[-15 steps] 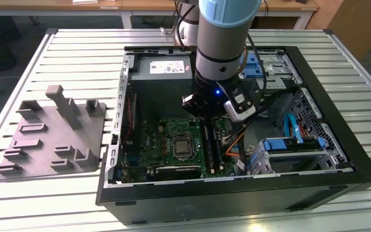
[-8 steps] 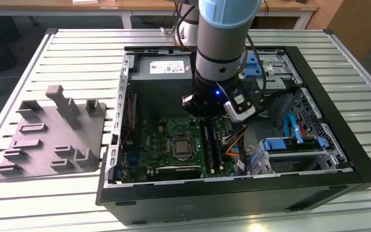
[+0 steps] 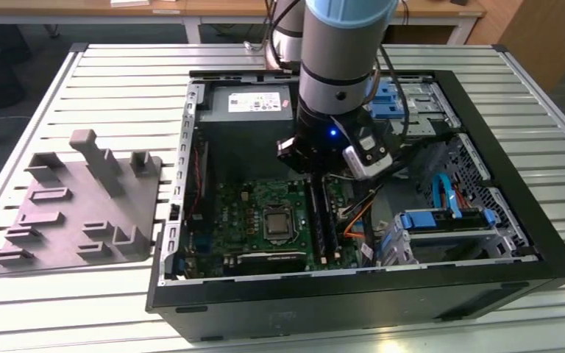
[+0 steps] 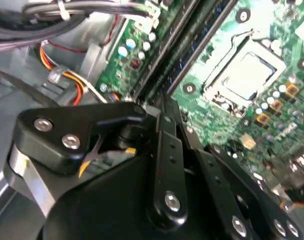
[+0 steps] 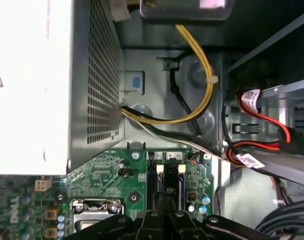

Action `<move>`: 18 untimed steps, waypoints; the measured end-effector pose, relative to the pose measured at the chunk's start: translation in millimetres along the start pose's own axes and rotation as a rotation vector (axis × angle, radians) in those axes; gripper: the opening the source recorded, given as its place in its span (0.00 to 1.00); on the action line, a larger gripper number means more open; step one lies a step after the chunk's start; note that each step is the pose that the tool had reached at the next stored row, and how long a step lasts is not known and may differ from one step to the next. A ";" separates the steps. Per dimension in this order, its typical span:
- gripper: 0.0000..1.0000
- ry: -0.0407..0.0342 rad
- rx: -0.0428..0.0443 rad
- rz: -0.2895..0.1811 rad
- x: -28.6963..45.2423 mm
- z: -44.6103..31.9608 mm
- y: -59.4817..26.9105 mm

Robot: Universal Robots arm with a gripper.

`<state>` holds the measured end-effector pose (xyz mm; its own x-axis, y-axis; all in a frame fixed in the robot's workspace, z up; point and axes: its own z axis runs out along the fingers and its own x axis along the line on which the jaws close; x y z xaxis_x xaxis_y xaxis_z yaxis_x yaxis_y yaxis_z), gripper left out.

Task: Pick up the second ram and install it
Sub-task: 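Press down the second ram until it locks into place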

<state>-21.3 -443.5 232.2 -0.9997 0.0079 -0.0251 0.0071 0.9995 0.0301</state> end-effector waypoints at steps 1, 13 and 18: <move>0.10 0.0000 -0.0001 0.000 0.0 0.0 -0.6; 0.10 0.0000 0.0024 0.000 -0.3 -0.3 -47.2; 0.10 0.0002 0.0033 0.000 -0.4 0.8 -67.5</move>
<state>-21.4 -510.9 229.4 -0.9997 0.0078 -0.0249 0.0071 0.9996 0.0268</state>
